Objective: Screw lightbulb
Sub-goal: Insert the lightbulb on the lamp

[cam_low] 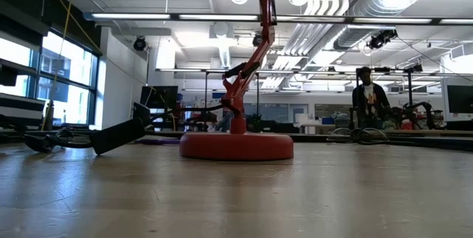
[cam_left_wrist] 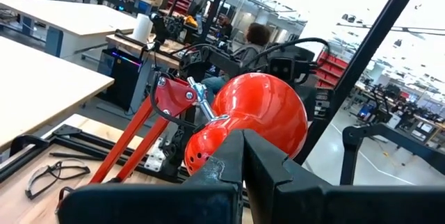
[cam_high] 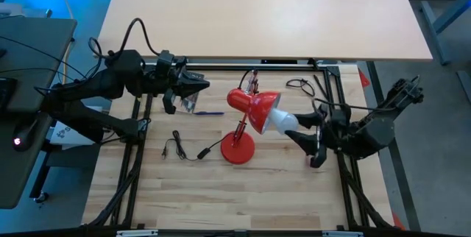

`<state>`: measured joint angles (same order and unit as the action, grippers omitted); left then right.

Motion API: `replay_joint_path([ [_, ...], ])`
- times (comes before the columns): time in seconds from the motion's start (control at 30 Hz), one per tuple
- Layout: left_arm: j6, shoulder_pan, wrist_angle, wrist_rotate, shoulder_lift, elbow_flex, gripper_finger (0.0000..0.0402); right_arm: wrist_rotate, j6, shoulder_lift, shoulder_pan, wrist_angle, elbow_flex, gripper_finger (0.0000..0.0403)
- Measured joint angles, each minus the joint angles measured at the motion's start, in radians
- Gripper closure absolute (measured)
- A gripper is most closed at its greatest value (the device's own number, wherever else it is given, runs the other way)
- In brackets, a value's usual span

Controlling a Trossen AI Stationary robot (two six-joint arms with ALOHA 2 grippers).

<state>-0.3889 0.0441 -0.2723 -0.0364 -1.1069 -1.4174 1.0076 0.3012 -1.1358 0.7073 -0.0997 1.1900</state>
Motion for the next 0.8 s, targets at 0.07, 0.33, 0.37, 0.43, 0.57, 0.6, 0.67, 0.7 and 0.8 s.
replay_joint_path([
  [0.07, -0.001, 0.000, 0.000, 0.000, 0.000, 0.000, 0.0402, 0.006, 0.105, 0.016, -0.004, 0.007, 0.000, 0.0153],
  [0.33, -0.002, 0.000, 0.000, 0.006, 0.000, 0.000, 0.0401, -0.073, 0.384, 0.064, -0.036, 0.076, 0.003, 0.0153],
  [0.37, -0.002, 0.000, 0.000, 0.006, 0.000, 0.000, 0.0402, -0.079, 0.401, 0.059, -0.035, 0.075, 0.003, 0.0153],
  [0.43, -0.001, 0.000, 0.001, 0.008, 0.000, 0.000, 0.0402, -0.085, 0.406, 0.042, -0.035, 0.074, 0.003, 0.0153],
  [0.57, -0.002, 0.000, 0.000, 0.008, 0.000, 0.000, 0.0402, -0.074, 0.443, 0.015, -0.035, 0.070, 0.003, 0.0153],
  [0.6, -0.001, 0.000, 0.000, 0.008, 0.000, 0.000, 0.0401, -0.067, 0.441, 0.012, -0.035, 0.063, 0.003, 0.0153],
  [0.67, -0.002, 0.000, 0.000, 0.008, 0.000, 0.000, 0.0402, -0.053, 0.417, 0.003, -0.035, 0.044, 0.003, 0.0153],
  [0.7, -0.001, 0.000, 0.000, 0.008, 0.000, 0.000, 0.0402, -0.052, 0.390, -0.004, -0.034, 0.028, 0.003, 0.0153],
  [0.8, -0.001, 0.000, 0.000, 0.008, 0.000, 0.000, 0.0402, -0.050, 0.285, -0.022, -0.031, -0.063, -0.002, 0.0153],
])
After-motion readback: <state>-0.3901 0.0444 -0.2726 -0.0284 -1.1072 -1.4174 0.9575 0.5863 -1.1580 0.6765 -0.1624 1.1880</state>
